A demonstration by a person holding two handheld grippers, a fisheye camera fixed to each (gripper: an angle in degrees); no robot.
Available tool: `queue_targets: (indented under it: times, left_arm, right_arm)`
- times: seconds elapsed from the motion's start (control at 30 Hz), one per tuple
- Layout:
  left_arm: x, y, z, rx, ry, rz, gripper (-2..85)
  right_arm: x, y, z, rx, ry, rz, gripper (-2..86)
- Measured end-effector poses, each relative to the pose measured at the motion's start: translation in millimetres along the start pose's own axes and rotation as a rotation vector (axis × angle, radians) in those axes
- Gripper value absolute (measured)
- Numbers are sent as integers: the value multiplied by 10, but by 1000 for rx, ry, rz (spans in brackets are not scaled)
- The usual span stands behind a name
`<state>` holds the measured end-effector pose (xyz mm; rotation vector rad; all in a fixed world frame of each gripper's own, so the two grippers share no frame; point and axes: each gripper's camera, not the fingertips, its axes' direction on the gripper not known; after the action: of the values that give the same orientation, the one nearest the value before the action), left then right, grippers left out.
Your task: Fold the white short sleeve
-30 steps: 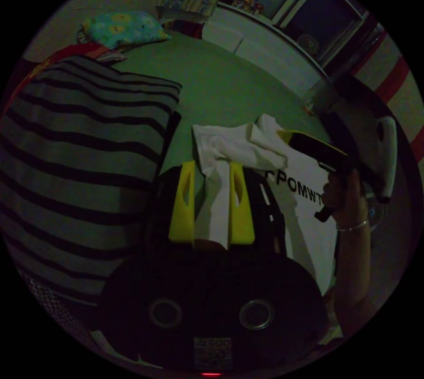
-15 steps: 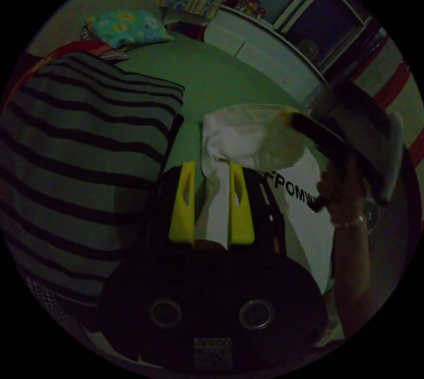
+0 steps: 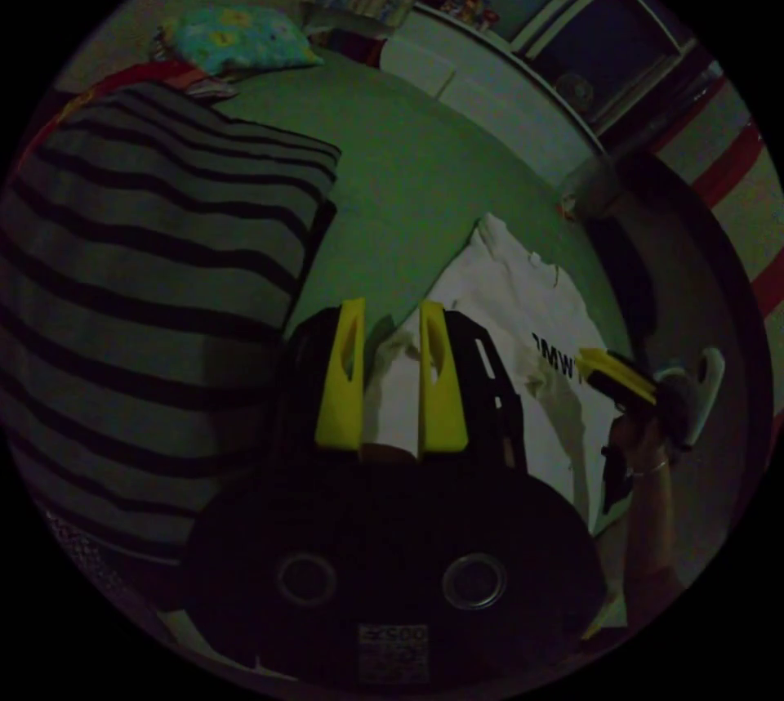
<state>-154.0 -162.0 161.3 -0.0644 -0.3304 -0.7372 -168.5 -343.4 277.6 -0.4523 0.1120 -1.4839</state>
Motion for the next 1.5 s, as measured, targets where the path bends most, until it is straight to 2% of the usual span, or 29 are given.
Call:
queue_targets:
  times: [0.23,0.43,0.6,0.9,1.0,1.07,1.2,1.37,1.5]
  left_arm:
    - [102,-30,200,-46,-10,35,113]
    - [95,-22,215,-29,-17,22,114]
    - [101,-16,253,-35,-16,20,114]
    - [144,4,327,-50,20,12,114]
    - [220,21,341,-51,24,30,115]
    - [270,31,347,-52,27,46,117]
    - [399,47,394,-70,20,99,131]
    - [532,59,578,-142,19,125,141]
    - [672,86,630,-157,-89,146,114]
  right_arm:
    - [-352,-563,552,-48,-80,-98,6]
    - [-509,-911,954,-43,-55,-109,-10]
    - [-470,-945,1173,-217,-119,-118,-13]
    - [-335,-362,901,-520,-338,-164,-13]
    - [-228,-445,724,-448,-195,-187,-12]
    - [-16,-682,573,-294,-91,-125,-10]
    - [320,-1099,562,-139,13,-34,4]
    - [680,-1574,1012,-220,172,62,63]
    - [880,-1696,1230,-291,145,82,19]
